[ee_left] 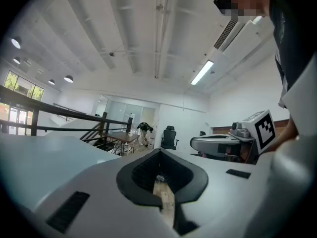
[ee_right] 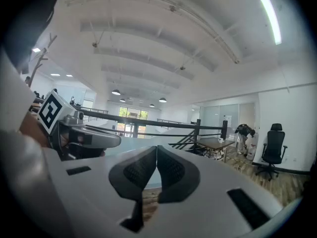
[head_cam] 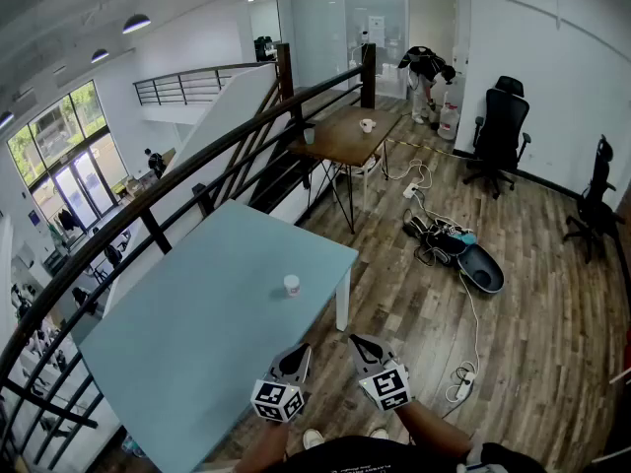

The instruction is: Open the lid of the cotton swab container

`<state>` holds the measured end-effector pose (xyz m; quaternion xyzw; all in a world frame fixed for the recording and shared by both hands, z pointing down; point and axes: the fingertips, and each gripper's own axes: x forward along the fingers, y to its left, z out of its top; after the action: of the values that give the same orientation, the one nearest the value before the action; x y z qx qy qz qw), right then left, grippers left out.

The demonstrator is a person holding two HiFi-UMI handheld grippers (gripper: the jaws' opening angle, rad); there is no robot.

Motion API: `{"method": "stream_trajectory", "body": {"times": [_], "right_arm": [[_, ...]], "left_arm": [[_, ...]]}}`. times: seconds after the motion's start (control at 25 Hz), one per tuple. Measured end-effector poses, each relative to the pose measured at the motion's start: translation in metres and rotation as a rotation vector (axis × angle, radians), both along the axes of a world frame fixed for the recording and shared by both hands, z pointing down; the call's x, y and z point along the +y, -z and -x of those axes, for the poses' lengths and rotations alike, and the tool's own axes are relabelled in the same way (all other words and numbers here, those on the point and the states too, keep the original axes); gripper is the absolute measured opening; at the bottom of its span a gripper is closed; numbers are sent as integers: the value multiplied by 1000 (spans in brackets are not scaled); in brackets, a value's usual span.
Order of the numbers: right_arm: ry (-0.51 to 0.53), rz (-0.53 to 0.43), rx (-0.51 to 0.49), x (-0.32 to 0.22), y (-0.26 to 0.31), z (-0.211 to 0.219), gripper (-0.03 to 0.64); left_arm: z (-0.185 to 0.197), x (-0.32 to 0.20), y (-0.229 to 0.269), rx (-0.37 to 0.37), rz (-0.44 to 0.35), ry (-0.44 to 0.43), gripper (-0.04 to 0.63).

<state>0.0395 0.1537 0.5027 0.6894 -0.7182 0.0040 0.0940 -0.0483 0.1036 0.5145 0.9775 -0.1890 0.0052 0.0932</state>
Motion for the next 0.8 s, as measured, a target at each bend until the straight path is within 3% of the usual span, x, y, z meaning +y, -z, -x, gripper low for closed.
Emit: {"method": "stream_trajectory", "body": {"times": [0.8], "right_arm": [[-28, -16, -62, 0, -5, -3, 23]], "left_arm": [[10, -1, -1, -7, -5, -27, 12]]}}
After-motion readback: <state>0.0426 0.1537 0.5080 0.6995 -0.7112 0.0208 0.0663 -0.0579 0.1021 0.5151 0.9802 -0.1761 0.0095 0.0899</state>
